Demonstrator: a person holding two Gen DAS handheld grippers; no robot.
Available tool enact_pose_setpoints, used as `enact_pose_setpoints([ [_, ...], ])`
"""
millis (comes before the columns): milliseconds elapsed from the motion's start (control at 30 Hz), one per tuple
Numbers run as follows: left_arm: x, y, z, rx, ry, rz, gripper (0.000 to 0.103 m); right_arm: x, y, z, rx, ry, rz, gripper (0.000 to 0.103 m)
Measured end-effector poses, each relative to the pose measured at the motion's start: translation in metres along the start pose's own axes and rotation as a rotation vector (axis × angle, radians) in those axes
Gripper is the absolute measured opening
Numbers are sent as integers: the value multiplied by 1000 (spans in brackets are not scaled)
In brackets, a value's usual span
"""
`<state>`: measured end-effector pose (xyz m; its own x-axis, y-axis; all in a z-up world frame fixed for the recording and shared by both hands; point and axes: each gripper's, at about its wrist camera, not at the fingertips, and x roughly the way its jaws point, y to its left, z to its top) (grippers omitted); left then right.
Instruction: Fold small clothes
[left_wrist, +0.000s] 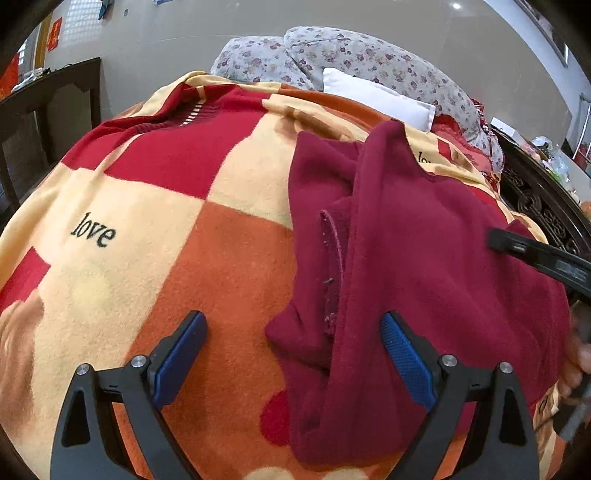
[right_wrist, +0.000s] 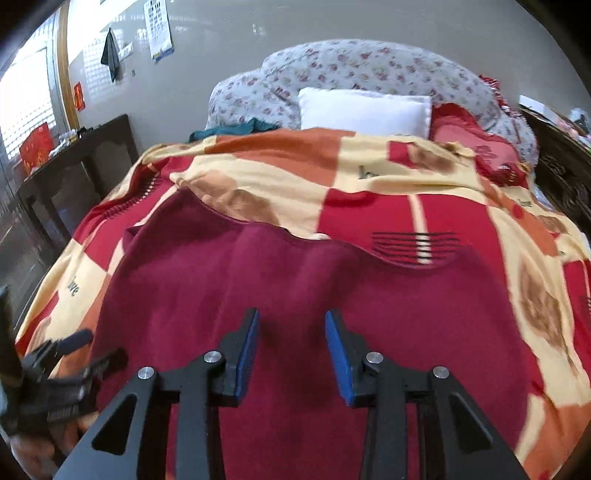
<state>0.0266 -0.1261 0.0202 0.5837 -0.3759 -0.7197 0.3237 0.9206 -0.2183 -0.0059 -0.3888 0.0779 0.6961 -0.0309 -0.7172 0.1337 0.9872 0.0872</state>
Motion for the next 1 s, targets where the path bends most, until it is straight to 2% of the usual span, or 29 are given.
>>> enact_pose_setpoints([
  [67, 1, 1, -1, -2, -1, -8, 95, 20, 6, 5, -9, 27, -7, 40],
  [133, 2, 2, -1, -3, -3, -16, 96, 37, 15, 9, -33, 18, -42, 41],
  [300, 2, 7, 1, -6, -5, -51, 96, 50, 16, 23, 1, 19, -47, 41],
  [367, 2, 10, 2, -11, -3, -68, 96, 41, 15, 29, 48, 14, -35, 42],
  [433, 0, 12, 2, -16, -4, -80, 96, 27, 21, 34, 82, -19, 43, 42],
  [467, 0, 13, 1, -14, -4, -83, 96, 24, 27, 36, 90, -22, 93, 47],
  [500, -1, 13, 0, -10, -5, -83, 96, 23, 38, 39, 92, -10, 151, 52],
  [567, -2, 13, -1, -2, -7, -83, 96, 27, 62, 43, 69, 22, 225, 54],
  [633, -5, 15, -2, 1, -14, -84, 96, 33, 90, 47, 26, 39, 257, 54],
  [733, -6, 20, -3, -13, -14, -96, 96, 44, 116, 51, -29, 46, 246, 53],
  [767, -6, 20, -2, -16, -14, -100, 96, 49, 121, 50, -47, 52, 230, 38],
  [800, -6, 21, -2, -19, -13, -104, 96, 55, 126, 49, -74, 59, 200, 15],
  [867, -6, 21, -2, -23, -11, -108, 96, 58, 132, 48, -89, 52, 192, 12],
  [1000, -8, 24, -2, -44, -13, -123, 96, 47, 132, 53, -83, 7, 259, 8],
])
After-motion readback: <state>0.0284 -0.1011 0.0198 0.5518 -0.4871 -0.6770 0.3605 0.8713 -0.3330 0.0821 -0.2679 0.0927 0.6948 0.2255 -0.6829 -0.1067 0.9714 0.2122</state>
